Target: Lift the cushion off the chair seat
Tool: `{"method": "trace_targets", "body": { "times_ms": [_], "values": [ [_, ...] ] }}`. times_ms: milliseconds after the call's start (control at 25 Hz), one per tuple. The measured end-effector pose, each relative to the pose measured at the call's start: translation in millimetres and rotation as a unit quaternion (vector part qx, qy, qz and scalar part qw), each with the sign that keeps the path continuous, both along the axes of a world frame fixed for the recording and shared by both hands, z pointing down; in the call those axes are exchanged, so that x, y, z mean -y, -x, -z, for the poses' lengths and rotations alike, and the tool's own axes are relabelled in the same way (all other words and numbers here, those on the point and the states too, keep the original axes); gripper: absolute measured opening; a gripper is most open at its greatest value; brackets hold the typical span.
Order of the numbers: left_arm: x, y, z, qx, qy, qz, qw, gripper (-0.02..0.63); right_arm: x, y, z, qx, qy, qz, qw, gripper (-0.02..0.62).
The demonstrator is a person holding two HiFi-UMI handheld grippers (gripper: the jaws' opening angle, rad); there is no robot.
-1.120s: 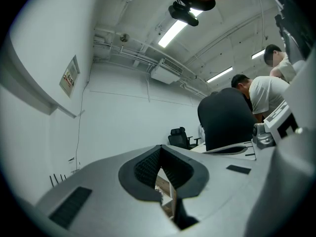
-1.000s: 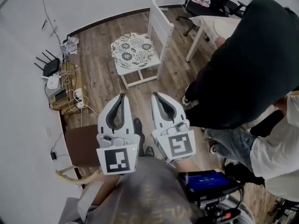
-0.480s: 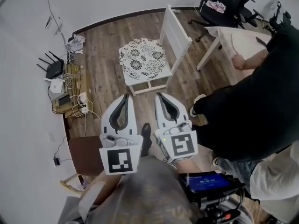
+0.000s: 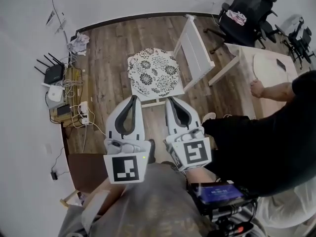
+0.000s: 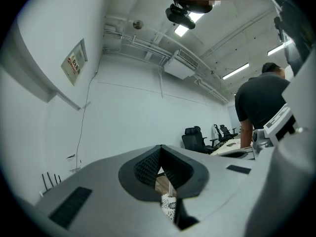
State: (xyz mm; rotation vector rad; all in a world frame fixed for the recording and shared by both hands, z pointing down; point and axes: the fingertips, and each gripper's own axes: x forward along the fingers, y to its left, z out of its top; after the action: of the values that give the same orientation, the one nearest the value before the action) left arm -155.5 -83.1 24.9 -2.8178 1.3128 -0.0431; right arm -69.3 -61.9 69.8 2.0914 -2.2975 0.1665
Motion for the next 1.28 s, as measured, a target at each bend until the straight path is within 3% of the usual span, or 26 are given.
{"method": "trace_targets", "body": {
  "times_ms": [600, 1280],
  "values": [
    [46, -37, 8, 0.002, -0.009, -0.007, 0.9999, 0.006, 47, -42, 14, -0.006, -0.013, -0.012, 1.0, 0.006],
    [119, -116, -14, 0.043, 0.008, 0.001, 0.999, 0.006, 126, -120, -21, 0.047, 0.009, -0.008, 0.999, 0.006]
  ]
}}
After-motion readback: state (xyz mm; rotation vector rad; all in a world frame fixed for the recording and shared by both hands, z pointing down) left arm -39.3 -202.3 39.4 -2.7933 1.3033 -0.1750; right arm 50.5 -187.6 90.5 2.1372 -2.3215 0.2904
